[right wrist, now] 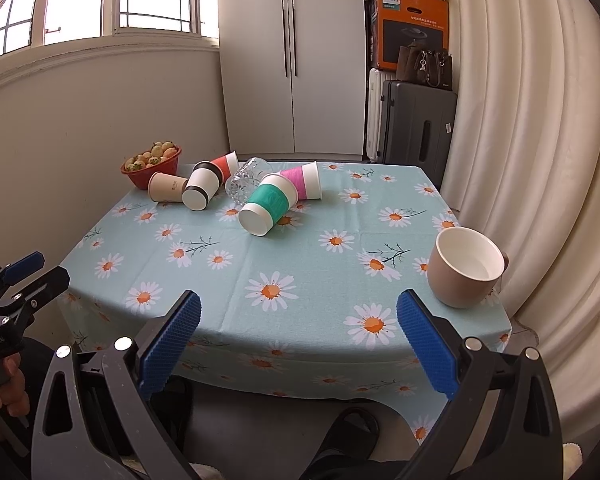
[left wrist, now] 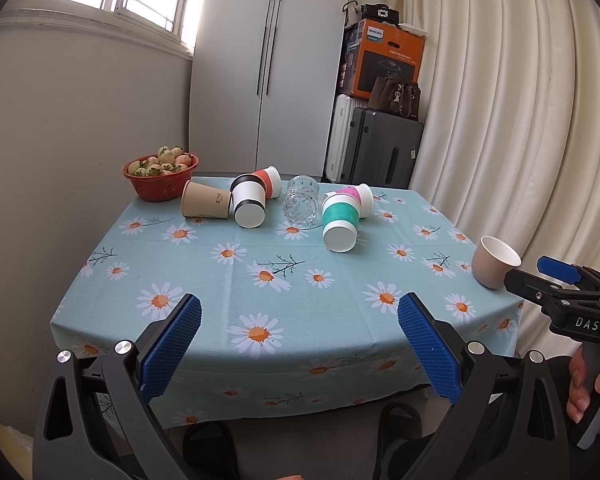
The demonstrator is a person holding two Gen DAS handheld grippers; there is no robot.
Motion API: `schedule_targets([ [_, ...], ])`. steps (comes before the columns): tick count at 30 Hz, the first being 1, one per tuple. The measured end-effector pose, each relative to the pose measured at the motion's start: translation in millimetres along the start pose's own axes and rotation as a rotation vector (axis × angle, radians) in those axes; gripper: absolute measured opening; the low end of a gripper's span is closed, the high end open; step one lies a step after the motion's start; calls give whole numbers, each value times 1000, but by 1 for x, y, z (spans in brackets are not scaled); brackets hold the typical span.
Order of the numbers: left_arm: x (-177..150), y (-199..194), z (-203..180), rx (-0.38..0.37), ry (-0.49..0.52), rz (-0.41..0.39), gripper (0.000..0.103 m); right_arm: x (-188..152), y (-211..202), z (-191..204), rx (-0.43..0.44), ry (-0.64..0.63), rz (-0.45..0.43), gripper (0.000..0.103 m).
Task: Flip cup upright
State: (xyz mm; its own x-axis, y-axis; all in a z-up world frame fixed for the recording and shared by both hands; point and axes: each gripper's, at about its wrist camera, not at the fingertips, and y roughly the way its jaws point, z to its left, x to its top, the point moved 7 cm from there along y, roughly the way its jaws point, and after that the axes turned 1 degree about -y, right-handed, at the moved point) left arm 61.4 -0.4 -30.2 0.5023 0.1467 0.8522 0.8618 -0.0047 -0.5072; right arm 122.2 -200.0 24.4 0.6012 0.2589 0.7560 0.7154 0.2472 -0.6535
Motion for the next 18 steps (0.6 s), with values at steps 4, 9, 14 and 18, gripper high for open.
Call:
schedule_targets([
  [4,0,0,2,2,-2,1,96,0,0,1,1,-1,-1,97],
  [9,-3,0,5,1,-2,-3,96,0,1,4,1,-8,0,97],
  [14,-5,1,3,-1,0,-1,96,0,1,3,0,-7,0,97],
  [18,-5,0,2,0,2,-1,96,0,1,3,1,-7,1,97],
])
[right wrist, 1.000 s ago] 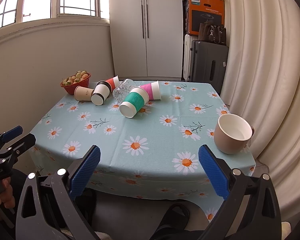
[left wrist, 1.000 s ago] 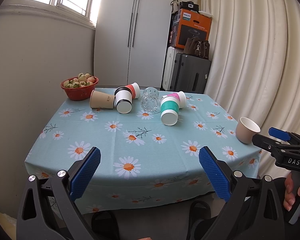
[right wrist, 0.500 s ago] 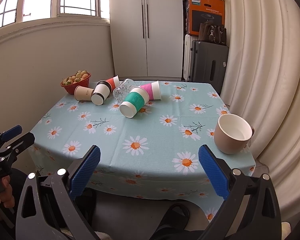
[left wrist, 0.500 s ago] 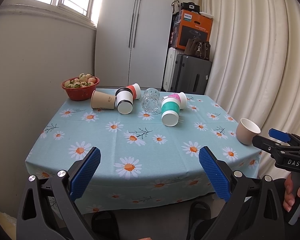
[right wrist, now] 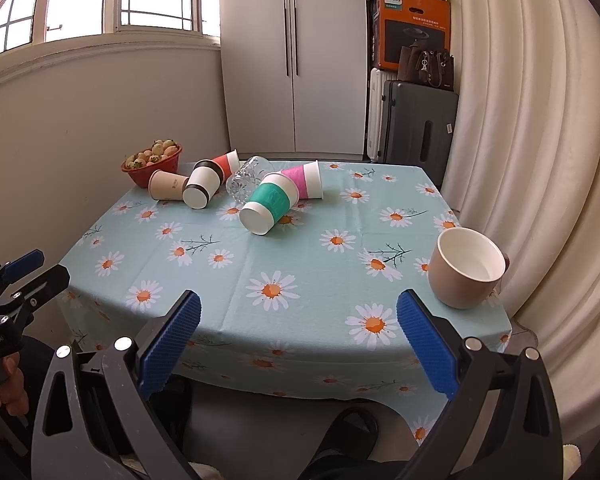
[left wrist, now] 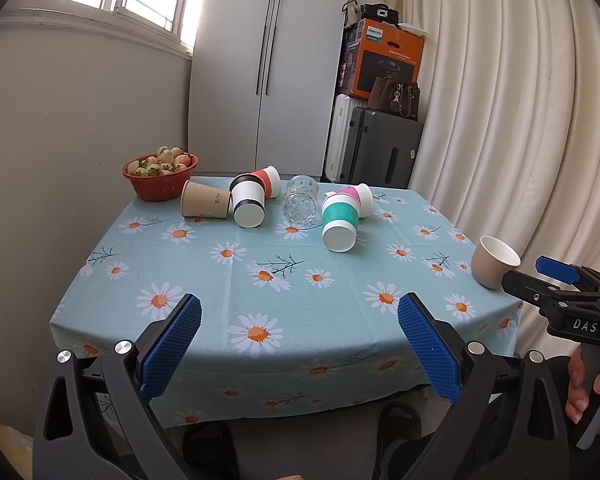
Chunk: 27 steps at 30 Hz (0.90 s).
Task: Flip cup upright
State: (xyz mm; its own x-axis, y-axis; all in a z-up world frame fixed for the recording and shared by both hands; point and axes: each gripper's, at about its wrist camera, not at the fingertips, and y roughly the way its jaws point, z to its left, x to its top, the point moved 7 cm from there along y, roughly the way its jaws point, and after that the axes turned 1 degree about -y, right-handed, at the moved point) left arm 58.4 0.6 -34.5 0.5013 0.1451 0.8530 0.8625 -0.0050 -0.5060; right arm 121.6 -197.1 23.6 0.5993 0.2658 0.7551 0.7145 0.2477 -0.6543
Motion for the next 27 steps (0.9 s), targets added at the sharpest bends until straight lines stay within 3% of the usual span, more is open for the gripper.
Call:
schedule_targets([
  [27,0,0,0,-2,0,2,96,0,1,0,1,4,4,97],
])
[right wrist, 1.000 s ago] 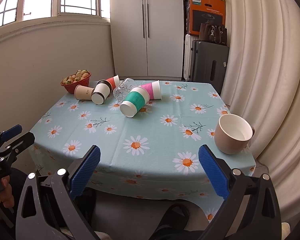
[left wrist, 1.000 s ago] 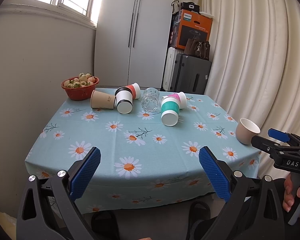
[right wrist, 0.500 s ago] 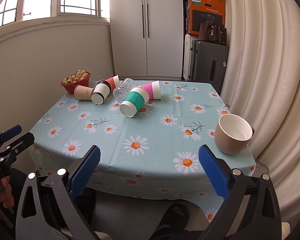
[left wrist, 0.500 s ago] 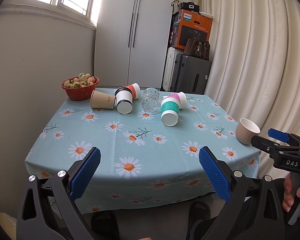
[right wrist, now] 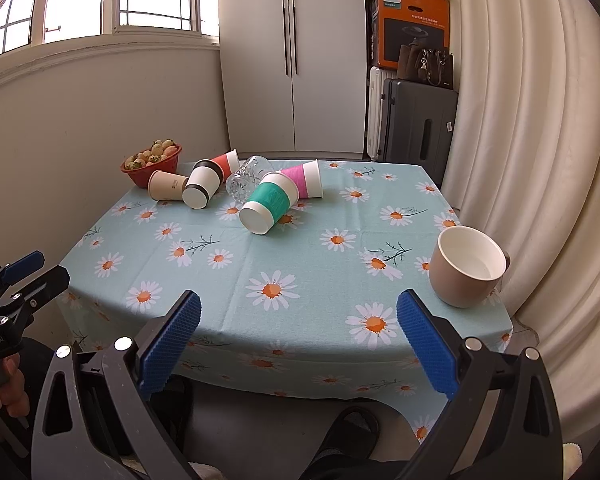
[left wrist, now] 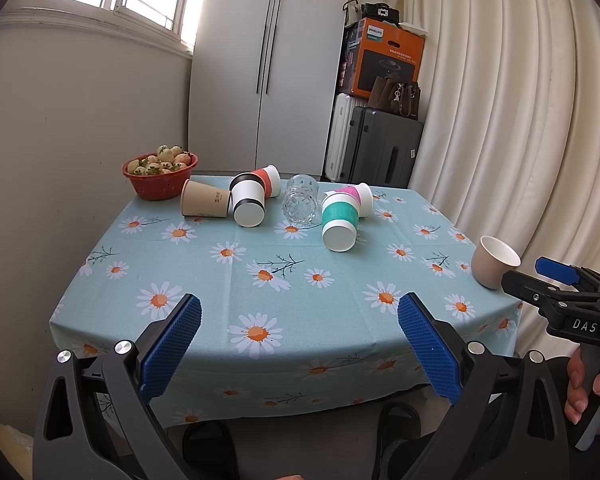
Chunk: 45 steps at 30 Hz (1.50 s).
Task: Flip cup upright
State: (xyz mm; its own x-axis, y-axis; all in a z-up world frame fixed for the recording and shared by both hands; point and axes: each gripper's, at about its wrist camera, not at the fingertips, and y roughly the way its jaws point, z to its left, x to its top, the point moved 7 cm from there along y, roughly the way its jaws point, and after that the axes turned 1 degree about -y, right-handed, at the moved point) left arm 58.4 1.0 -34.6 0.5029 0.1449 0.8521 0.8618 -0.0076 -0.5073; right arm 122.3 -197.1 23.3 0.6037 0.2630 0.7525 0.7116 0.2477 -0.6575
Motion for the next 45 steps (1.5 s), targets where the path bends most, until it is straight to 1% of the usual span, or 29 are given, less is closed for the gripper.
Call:
schedule_targets([
  [4,2,2,-1,-6,-2,8,96,1,2,-1,18,18,10,97],
  [6,4,3,-1,-16,-15,15,96,5,1,-3,34,35,-3,97],
  [9,10,7,3,-19,-34,23,96,11,6,-4,49,54,3,97],
  [18,41,26,11,-19,-36,16,96,34,36,-3,73,64,28,97],
  [21,50,35,16,-11,-29,18,96,41,53,-2,91,76,53,97],
  [27,64,58,28,2,-25,28,96,54,98,2,147,114,139,97],
  [33,69,86,38,4,-18,52,96,68,140,15,183,116,204,97],
  [38,68,114,47,-2,-8,89,96,73,175,22,205,135,264,97],
  [43,64,140,58,-9,-5,130,96,79,213,22,242,221,331,97],
  [45,63,148,61,-10,1,141,96,86,229,18,257,279,357,93],
])
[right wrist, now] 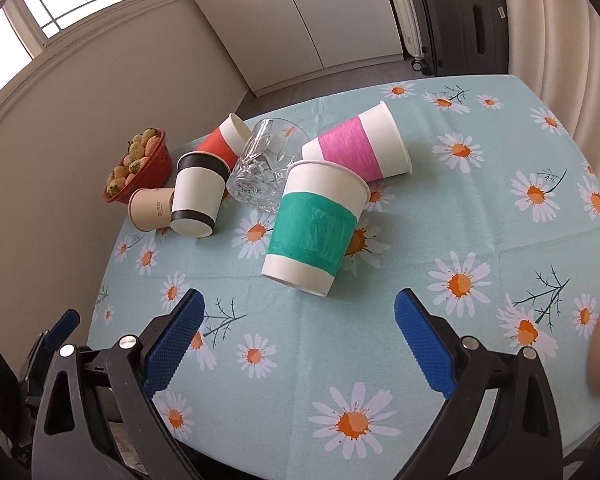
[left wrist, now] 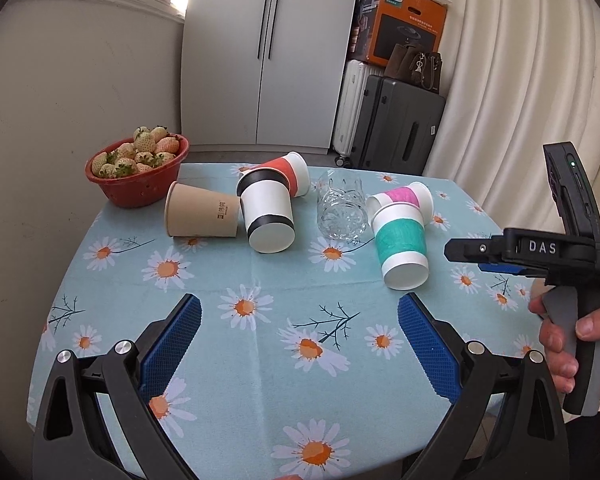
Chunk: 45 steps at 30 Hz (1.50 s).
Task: Flip cup upright
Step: 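Reach the right gripper to the tipped teal-banded cup and close on it, then lift the teal-banded cup with the right gripper and rotate it upright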
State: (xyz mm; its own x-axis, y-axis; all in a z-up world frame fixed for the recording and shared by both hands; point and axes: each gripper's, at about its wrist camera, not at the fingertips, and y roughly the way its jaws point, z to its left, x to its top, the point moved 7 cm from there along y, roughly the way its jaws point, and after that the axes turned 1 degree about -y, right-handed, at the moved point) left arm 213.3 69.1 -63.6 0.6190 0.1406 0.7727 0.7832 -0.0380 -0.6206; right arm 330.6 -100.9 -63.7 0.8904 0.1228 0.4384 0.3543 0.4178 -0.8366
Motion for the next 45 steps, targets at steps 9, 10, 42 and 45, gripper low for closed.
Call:
schedule_targets([
  [9,3,20,0,-30,-2,26,96,43,62,-31,47,207,145,82],
  [10,3,21,-1,-34,-1,28,96,46,66,-33,55,217,155,82],
  [42,1,-34,-16,-84,-122,8,96,-14,17,18,106,39,306,67],
  [45,-1,-41,-21,-91,-126,7,96,-23,15,21,105,19,311,67],
])
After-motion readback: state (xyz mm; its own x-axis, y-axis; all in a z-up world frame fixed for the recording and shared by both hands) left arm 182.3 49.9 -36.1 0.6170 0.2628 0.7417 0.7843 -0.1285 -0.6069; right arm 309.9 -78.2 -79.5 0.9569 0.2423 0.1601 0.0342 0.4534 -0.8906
